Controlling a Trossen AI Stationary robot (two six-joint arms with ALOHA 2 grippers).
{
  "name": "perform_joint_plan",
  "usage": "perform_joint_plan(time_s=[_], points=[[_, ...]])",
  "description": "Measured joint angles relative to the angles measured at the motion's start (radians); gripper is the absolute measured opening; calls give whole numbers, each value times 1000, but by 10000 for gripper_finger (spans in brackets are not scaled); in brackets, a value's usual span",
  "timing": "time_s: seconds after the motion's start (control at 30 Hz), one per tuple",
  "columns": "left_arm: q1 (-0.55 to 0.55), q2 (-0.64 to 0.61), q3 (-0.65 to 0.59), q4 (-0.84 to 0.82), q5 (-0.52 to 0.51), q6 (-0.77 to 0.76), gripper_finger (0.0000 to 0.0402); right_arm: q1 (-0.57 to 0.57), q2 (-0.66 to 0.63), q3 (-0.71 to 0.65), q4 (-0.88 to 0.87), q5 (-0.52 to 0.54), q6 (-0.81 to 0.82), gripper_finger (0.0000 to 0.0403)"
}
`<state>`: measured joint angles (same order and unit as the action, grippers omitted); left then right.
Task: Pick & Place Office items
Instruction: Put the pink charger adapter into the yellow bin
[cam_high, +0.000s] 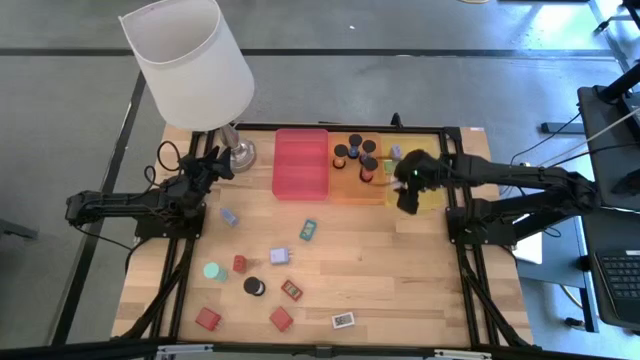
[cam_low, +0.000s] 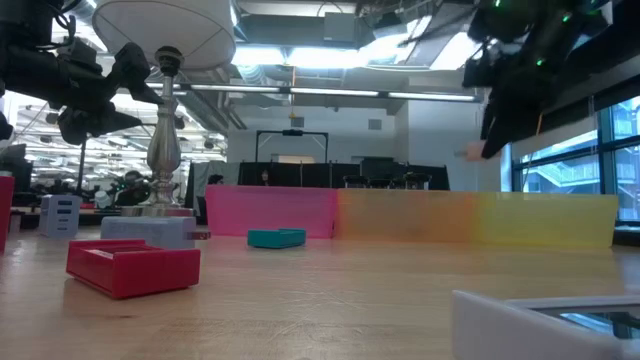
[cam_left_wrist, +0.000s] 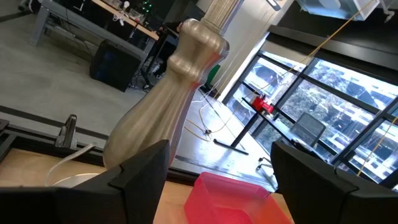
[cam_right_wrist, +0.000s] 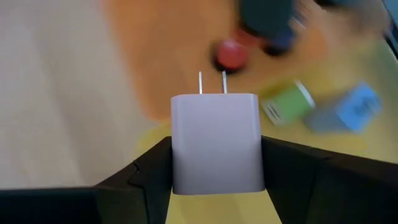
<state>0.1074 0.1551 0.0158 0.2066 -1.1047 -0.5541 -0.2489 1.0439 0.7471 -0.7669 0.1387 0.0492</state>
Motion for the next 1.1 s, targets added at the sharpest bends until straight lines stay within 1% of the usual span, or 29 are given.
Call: perform_joint_plan(time_s=[0.1, 0.2, 0.4, 0.5, 0.63, 0.8, 0.97, 1.03, 1.1], points=[[0, 0, 0, 0, 1, 0, 276, -99, 12, -28, 14, 2, 74, 199], [0, 0, 0, 0, 0, 0, 276, -184, 32, -74, 12, 31, 147, 199], [0, 0, 0, 0, 1, 0, 276, -301, 83, -174, 113, 48, 315, 200], [0, 0, 0, 0, 1, 0, 276, -333, 115, -202, 186, 52, 381, 203], [0, 0, 0, 0, 1, 0, 276, -371, 183, -206, 277, 72, 466, 205], [0, 0, 0, 0, 1, 0, 276, -394, 298, -206, 384, 44, 531, 206], [0, 0, 0, 0, 0, 0, 276, -394, 369, -196, 403, 63, 537, 206], [0, 0, 0, 0, 0, 0, 276, -393, 370, -193, 399, 76, 538, 209], [0, 0, 0, 0, 0, 0, 276, -393, 361, -187, 385, 67, 534, 220]])
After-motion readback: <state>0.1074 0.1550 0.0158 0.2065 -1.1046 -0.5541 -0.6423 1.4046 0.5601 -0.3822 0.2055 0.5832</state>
